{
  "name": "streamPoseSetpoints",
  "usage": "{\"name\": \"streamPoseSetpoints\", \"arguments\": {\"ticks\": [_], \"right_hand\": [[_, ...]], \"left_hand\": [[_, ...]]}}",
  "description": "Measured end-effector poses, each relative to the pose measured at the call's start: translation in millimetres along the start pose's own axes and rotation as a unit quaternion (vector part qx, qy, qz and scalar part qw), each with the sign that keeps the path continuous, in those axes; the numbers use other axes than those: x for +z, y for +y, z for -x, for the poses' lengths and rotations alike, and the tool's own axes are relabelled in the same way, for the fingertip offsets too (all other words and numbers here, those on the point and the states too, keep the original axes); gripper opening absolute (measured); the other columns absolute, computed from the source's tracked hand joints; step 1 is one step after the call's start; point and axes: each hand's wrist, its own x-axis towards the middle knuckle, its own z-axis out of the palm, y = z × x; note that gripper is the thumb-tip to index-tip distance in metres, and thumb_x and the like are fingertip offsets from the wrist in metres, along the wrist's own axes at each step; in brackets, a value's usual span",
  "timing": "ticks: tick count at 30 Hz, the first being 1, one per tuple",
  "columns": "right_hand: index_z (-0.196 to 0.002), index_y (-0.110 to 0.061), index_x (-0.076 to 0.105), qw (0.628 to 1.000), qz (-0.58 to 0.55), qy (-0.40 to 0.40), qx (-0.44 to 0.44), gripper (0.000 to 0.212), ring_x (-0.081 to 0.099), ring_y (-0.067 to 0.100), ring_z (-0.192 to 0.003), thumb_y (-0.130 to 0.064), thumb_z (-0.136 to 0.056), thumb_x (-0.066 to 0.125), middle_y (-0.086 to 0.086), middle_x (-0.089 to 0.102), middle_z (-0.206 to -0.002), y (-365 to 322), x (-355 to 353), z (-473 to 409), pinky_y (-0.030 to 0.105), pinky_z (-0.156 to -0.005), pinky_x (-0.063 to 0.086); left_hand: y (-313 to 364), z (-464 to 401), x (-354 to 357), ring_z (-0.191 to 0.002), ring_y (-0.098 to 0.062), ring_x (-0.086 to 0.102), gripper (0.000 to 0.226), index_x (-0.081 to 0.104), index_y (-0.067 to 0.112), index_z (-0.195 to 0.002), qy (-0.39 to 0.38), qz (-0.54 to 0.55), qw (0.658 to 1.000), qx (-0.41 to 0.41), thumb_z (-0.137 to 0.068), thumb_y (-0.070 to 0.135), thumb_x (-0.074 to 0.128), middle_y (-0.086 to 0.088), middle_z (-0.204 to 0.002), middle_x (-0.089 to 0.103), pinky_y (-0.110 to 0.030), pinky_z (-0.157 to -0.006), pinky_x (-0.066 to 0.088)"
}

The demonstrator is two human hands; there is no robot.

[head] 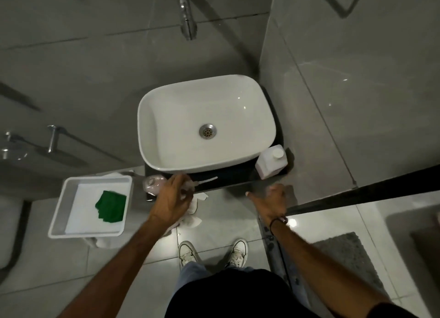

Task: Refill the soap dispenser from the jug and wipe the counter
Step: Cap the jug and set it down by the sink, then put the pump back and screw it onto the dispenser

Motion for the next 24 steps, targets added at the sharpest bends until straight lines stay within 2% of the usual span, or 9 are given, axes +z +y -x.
{"name": "streamPoseSetpoints", "arguments": {"ticks": [3, 6, 8, 10, 14, 19, 24], "right_hand": [[-0.108, -0.018, 0.052, 0.993, 0.032, -0.107, -0.043, 0.059, 0.063, 0.022, -0.090, -0.039, -0.068, 0.091, 0.001, 0.063, -0.097, -13, 33, 25, 0.033, -0.076, 0.051], [-0.108, -0.017, 0.059, 0.976, 0.067, -0.175, -0.107, 0.051, 0.060, 0.017, -0.087, -0.037, -0.072, 0.089, -0.003, 0.063, -0.092, -39, 67, 44, 0.025, -0.074, 0.045], [-0.111, -0.016, 0.062, 0.968, 0.075, -0.198, -0.138, 0.050, 0.061, 0.016, -0.088, -0.035, -0.073, 0.088, -0.002, 0.064, -0.095, -58, 87, 57, 0.025, -0.073, 0.047], [-0.113, -0.016, 0.064, 0.963, 0.071, -0.210, -0.153, 0.051, 0.065, 0.018, -0.091, -0.034, -0.072, 0.089, 0.000, 0.066, -0.098, -74, 105, 68, 0.030, -0.078, 0.054], [-0.112, -0.018, 0.064, 0.960, 0.080, -0.207, -0.168, 0.052, 0.066, 0.018, -0.090, -0.036, -0.070, 0.090, 0.000, 0.067, -0.098, -94, 131, 85, 0.034, -0.079, 0.057], [-0.118, -0.018, 0.062, 0.960, 0.087, -0.204, -0.171, 0.057, 0.066, 0.020, -0.095, -0.036, -0.071, 0.089, 0.001, 0.066, -0.105, -103, 151, 96, 0.036, -0.081, 0.058], [-0.128, -0.019, 0.059, 0.955, 0.101, -0.205, -0.187, 0.070, 0.063, 0.023, -0.116, -0.037, -0.068, 0.091, 0.002, 0.065, -0.126, -117, 174, 101, 0.038, -0.093, 0.056]], "left_hand": [[-17, 10, -49, -0.077, -0.021, 0.067, 0.025, 0.064, 0.014, -0.106, 0.066, -0.015, 0.998, -0.002, -0.086, 0.009, 0.078, -0.007, -0.101, 0.073, -0.023, -0.068, 0.048], [-37, 16, -92, -0.073, -0.013, 0.056, 0.025, 0.065, 0.016, -0.105, 0.101, -0.036, 0.994, -0.002, -0.085, 0.011, 0.079, -0.004, -0.100, 0.069, -0.017, -0.067, 0.048], [-50, 17, -115, -0.072, -0.011, 0.054, 0.025, 0.067, 0.014, -0.106, 0.099, -0.057, 0.994, 0.001, -0.084, 0.012, 0.079, -0.002, -0.101, 0.068, -0.027, -0.066, 0.054], [-62, 19, -130, -0.072, -0.011, 0.055, 0.025, 0.067, 0.015, -0.105, 0.092, -0.066, 0.993, 0.012, -0.084, 0.014, 0.080, 0.000, -0.100, 0.068, -0.030, -0.066, 0.053], [-72, 19, -140, -0.073, -0.009, 0.053, 0.024, 0.066, 0.015, -0.105, 0.074, -0.071, 0.994, 0.027, -0.084, 0.015, 0.078, 0.001, -0.098, 0.064, -0.027, -0.067, 0.051], [-76, 9, -135, -0.076, -0.027, 0.062, 0.026, 0.066, 0.007, -0.108, 0.041, -0.079, 0.994, 0.057, -0.085, 0.009, 0.078, -0.008, -0.096, 0.064, -0.036, -0.070, 0.056], [-79, -10, -115, -0.089, -0.036, 0.068, 0.039, 0.061, 0.008, -0.120, -0.032, -0.069, 0.997, 0.022, -0.084, 0.008, 0.076, -0.018, -0.107, 0.070, -0.039, -0.076, 0.058]]}}
